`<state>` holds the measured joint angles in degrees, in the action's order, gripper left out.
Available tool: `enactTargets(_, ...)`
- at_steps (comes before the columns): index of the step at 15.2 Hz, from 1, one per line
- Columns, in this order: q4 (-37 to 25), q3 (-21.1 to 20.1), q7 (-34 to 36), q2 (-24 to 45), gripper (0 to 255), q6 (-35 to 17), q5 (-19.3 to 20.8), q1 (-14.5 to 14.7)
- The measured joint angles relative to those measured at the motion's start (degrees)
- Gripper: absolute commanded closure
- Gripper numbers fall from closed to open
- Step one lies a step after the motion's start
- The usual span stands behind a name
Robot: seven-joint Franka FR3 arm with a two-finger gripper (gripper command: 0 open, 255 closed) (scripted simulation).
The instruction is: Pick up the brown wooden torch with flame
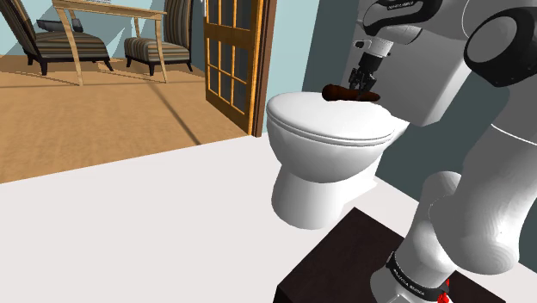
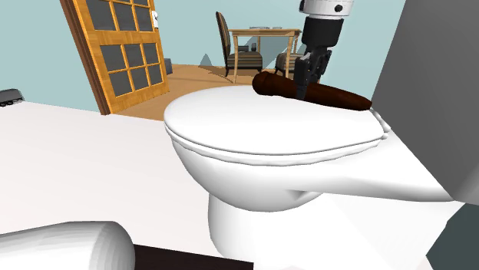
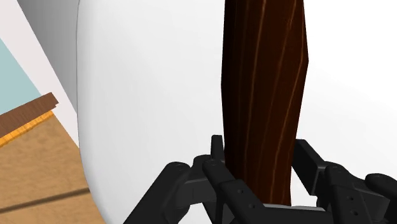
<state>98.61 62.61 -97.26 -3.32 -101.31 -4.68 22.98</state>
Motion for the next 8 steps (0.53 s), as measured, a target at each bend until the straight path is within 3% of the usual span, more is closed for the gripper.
enactTargets(8, -4.67, 0.65, -0.63, 1.54, 255, 4.15, -1.36, -0.23)
